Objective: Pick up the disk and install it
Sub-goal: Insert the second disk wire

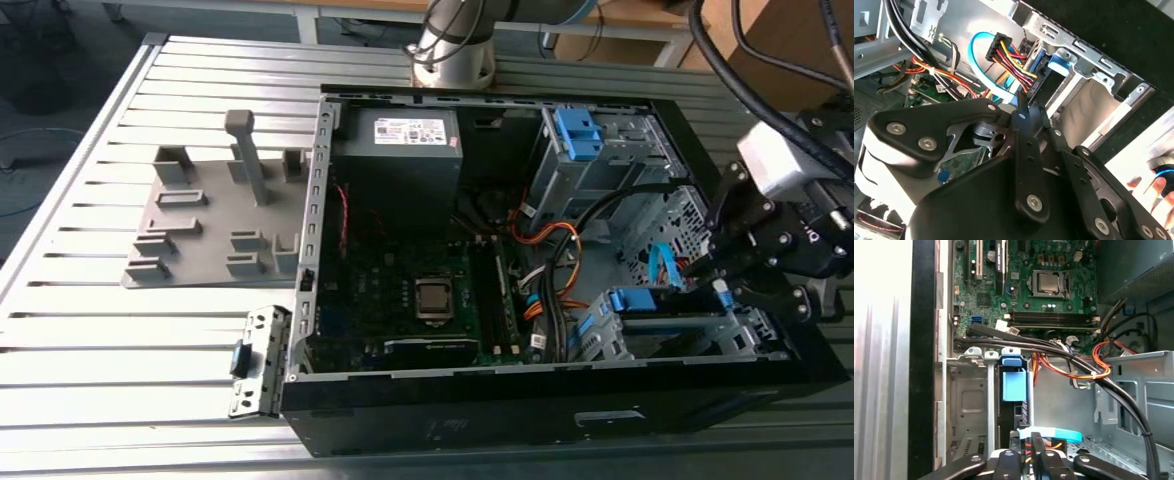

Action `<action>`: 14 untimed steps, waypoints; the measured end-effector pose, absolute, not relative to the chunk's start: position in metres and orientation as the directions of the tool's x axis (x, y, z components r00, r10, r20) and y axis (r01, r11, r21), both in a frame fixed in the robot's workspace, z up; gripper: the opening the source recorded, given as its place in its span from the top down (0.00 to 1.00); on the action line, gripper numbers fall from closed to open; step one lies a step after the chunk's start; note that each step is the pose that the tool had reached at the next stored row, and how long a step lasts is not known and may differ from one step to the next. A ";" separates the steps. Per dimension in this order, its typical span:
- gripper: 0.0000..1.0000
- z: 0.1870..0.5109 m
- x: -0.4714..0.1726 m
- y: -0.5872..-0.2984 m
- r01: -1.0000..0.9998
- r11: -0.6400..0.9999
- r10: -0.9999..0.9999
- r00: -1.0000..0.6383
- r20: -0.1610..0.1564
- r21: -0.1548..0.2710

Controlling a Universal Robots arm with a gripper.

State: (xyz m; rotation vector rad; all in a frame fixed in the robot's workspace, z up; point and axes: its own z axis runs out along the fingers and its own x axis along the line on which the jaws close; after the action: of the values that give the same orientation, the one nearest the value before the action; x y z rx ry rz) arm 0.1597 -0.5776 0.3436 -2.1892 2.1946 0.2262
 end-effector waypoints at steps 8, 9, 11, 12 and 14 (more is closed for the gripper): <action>0.89 0.337 0.160 -0.577 -0.997 -0.006 -0.989 -0.006 -0.145 0.083; 0.89 0.337 0.160 -0.577 -0.996 -0.007 -0.989 -0.006 -0.147 0.085; 0.89 0.334 0.161 -0.577 -0.996 -0.006 -0.989 -0.007 -0.148 0.089; 0.89 0.333 0.161 -0.577 -0.996 -0.006 -0.989 -0.007 -0.148 0.091; 0.89 0.331 0.161 -0.578 -0.995 -0.006 -0.989 -0.008 -0.148 0.095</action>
State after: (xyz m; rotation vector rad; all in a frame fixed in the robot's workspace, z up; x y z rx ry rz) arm 0.1612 -0.5776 0.3311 -2.1862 2.1875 0.2672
